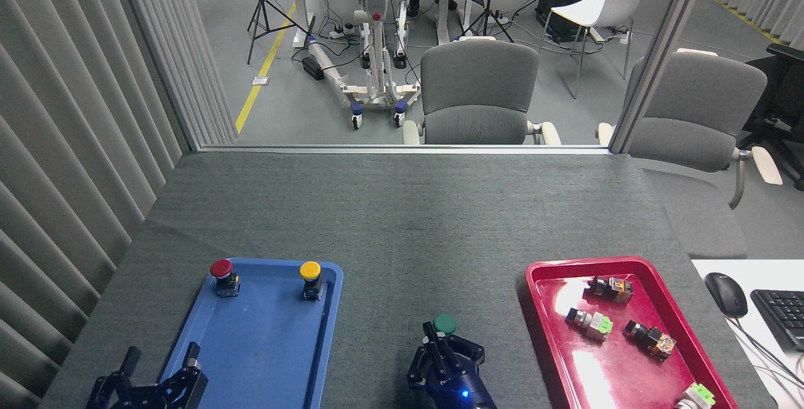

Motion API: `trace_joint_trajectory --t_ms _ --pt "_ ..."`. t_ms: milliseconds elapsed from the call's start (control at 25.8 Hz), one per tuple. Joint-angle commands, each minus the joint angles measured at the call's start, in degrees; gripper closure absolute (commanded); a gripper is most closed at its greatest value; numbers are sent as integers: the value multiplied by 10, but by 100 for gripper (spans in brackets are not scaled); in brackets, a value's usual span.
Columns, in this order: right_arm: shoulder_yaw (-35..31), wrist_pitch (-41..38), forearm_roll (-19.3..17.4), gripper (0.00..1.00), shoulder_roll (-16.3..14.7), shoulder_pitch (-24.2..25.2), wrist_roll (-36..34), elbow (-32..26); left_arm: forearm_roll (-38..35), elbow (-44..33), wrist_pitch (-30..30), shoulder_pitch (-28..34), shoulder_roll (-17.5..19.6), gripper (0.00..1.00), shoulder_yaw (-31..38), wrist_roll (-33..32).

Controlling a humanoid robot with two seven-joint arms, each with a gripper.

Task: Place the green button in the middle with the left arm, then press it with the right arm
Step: 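Press down on the green button with the right gripper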

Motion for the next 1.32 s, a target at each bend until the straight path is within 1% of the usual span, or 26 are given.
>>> trace_joint_trajectory --t_ms 0,542,697,774,1006,1161,1277 --pt "0 0 0 91 0 0 1 1 0 0 -1 -3 1 0 0 0" --pt "6 -3 3 91 10 4 -11 -10 1 -1 0 -3 6 0 0 1" --pt "6 0 6 91 9 7 -78 -16 1 -1 0 -3 6 0 0 1" --pt "6 12 6 91 8 7 -95 -21 1 -1 0 -2 6 0 0 1" --pt "2 45 5 90 4 7 -93 -21 1 -6 -1 2 6 0 0 1" --pt "1 50 5 89 2 9 -87 -21 1 -5 -1 1 6 0 0 1" --pt "1 46 5 88 2 12 -62 -17 1 -5 -1 1 6 0 0 1"
